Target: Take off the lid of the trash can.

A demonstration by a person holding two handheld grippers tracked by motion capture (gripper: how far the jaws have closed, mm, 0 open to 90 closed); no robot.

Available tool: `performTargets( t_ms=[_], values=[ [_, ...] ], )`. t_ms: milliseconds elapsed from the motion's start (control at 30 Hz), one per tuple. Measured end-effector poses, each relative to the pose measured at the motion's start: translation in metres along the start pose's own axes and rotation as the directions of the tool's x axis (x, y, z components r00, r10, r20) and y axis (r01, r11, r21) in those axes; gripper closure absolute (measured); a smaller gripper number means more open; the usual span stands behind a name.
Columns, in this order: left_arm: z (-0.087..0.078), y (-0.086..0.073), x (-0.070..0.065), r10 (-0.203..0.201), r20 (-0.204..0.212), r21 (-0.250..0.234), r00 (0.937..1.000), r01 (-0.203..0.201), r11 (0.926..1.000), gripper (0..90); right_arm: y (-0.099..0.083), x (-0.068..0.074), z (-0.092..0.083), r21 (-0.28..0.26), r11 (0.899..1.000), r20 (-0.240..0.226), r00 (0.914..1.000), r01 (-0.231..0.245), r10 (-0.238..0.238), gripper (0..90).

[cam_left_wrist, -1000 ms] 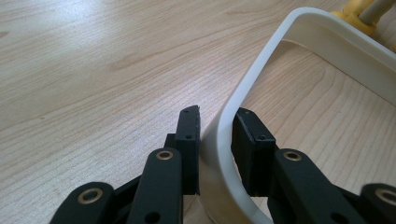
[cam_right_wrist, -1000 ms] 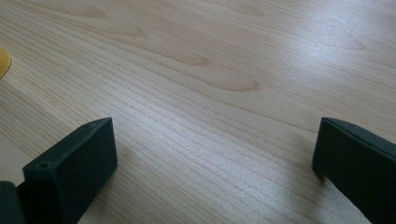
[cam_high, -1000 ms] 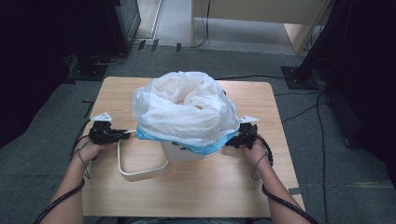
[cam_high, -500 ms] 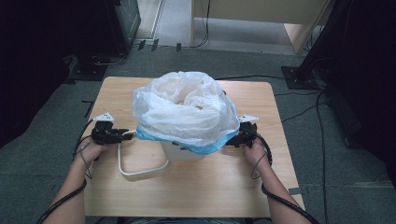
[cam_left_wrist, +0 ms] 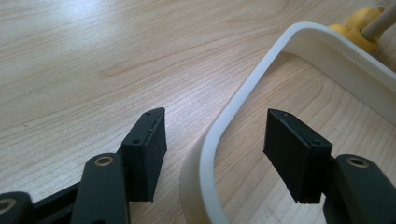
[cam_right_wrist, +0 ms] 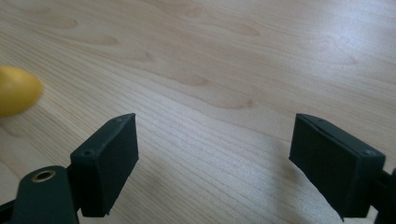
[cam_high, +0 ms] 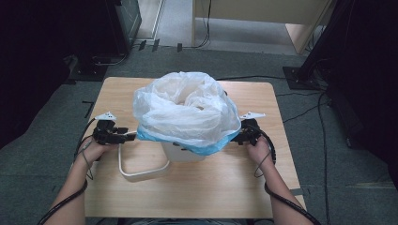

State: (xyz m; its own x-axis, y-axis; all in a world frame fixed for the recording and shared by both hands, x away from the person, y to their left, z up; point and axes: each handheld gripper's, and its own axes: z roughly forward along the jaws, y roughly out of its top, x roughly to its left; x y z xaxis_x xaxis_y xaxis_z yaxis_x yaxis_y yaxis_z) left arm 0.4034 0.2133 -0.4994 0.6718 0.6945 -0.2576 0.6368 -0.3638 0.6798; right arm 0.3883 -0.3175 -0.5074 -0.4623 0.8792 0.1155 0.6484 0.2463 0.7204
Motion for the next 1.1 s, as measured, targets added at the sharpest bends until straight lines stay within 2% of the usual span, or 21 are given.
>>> performTargets(
  t_ms=[133, 300, 467, 600, 767, 833, 900, 1100],
  values=[
    [0.001, 0.001, -0.002, 0.007, 0.006, 0.008, 1.0, -0.007, 0.9999, 37.8, 0.003, 0.001, -0.004, -0.011, 1.0, -0.011, 0.9999, 0.011, -0.011, 15.9],
    [-0.001, 0.003, -0.005, 0.015, 0.008, 0.008, 0.9999, -0.015, 0.9999, 37.0, 0.006, 0.001, -0.009, -0.018, 1.0, -0.072, 0.9972, 0.021, -0.022, 17.8],
    [-0.004, 0.005, -0.007, 0.013, 0.012, 0.005, 0.9998, -0.013, 0.9999, 36.0, 0.009, -0.001, -0.015, -0.034, 0.999, -0.098, 0.9948, 0.025, -0.028, 17.8],
    [-0.005, 0.007, -0.008, 0.015, 0.013, 0.01, 0.9998, -0.015, 0.9998, 35.0, 0.011, 0.0, -0.02, -0.053, 0.996, -0.123, 0.9894, 0.07, -0.076, 23.8],
    [-0.007, 0.009, -0.01, 0.011, 0.006, 0.006, 0.9999, -0.011, 0.9999, 33.8, 0.014, 0.0, -0.022, -0.047, 0.998, -0.146, 0.9881, 0.043, -0.05, 24.1],
    [-0.008, 0.01, -0.011, 0.015, 0.004, 0.013, 0.9999, -0.015, 0.9998, 33.3, 0.014, 0.001, -0.022, -0.027, 0.999, -0.16, 0.9862, 0.038, -0.042, 28.9],
    [-0.008, 0.011, -0.013, 0.015, 0.004, 0.015, 0.9999, -0.015, 0.9998, 32.8, 0.013, 0.002, -0.02, -0.016, 0.999, -0.175, 0.984, 0.032, -0.034, 29.5],
    [-0.011, 0.015, -0.016, 0.013, 0.014, 0.008, 0.9998, -0.013, 0.9999, 32.7, 0.015, 0.004, -0.021, -0.033, 0.998, -0.192, 0.9801, 0.047, -0.052, 29.9]
  ],
)
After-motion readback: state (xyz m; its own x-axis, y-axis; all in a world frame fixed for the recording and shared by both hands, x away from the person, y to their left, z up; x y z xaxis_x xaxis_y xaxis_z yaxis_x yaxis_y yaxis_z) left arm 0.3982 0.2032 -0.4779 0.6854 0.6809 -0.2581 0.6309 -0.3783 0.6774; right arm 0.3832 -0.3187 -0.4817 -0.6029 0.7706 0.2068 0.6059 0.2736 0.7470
